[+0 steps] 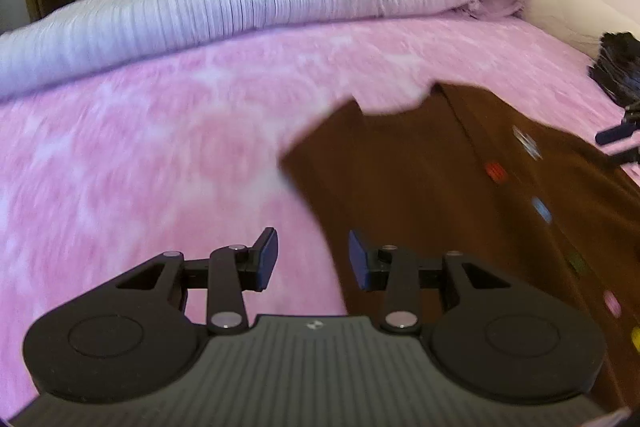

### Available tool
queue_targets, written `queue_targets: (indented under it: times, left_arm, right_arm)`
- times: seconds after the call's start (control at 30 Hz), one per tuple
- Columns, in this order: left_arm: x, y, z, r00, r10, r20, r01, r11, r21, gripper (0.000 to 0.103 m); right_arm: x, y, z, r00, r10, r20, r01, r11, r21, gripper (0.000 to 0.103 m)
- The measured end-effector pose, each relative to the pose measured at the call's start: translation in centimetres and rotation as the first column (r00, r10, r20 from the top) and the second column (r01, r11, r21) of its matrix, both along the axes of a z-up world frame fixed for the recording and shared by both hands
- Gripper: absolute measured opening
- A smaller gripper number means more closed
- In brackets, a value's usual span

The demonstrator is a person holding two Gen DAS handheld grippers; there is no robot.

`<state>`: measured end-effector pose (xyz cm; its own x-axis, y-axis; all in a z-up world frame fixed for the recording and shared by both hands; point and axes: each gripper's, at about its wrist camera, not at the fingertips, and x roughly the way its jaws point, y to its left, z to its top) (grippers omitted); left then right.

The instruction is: Fold clothes

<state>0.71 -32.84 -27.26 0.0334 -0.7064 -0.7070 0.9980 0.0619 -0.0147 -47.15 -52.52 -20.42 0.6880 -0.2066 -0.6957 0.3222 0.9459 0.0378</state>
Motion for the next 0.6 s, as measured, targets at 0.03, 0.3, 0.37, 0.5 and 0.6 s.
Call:
queue_targets:
  times: [0.03, 0.3, 0.37, 0.5, 0.6]
  left_arm:
    - [-0.7, 1.9, 0.1, 1.000, -0.005, -0.003, 0.005, 1.000, 0.005, 0.034]
    - [-8.5, 13.0, 0.8, 0.997, -0.072, 0.030, 0.072, 0.997, -0.015, 0.037]
    - [-10.9, 14.9, 1.3, 0.992, -0.117, 0.038, 0.118, 0.992, -0.042, 0.039]
    - [-17.2, 17.0, 1.0, 0.959, -0.266, 0.100, 0.272, 0.961, -0.052, 0.049]
    - [-21.8, 17.2, -0.8, 0.896, -0.360, 0.261, 0.369, 0.929, 0.015, 0.048]
  right_arm:
    - [-0.3, 2.5, -0.3, 0.999, 0.045, -0.006, -0.045, 0.999, -0.006, 0.043]
    - [-1.8, 19.6, -3.9, 0.919, 0.365, -0.150, -0.388, 0.904, -0.177, 0.044]
    - [-2.1, 21.8, -5.8, 0.888, 0.374, -0.267, -0.444, 0.850, -0.284, 0.044]
    - [-3.6, 22.6, -8.1, 0.872, 0.324, -0.368, -0.462, 0.793, -0.397, 0.044]
    - [-4.8, 22.1, -8.7, 0.888, 0.266, -0.375, -0.429, 0.774, -0.466, 0.044]
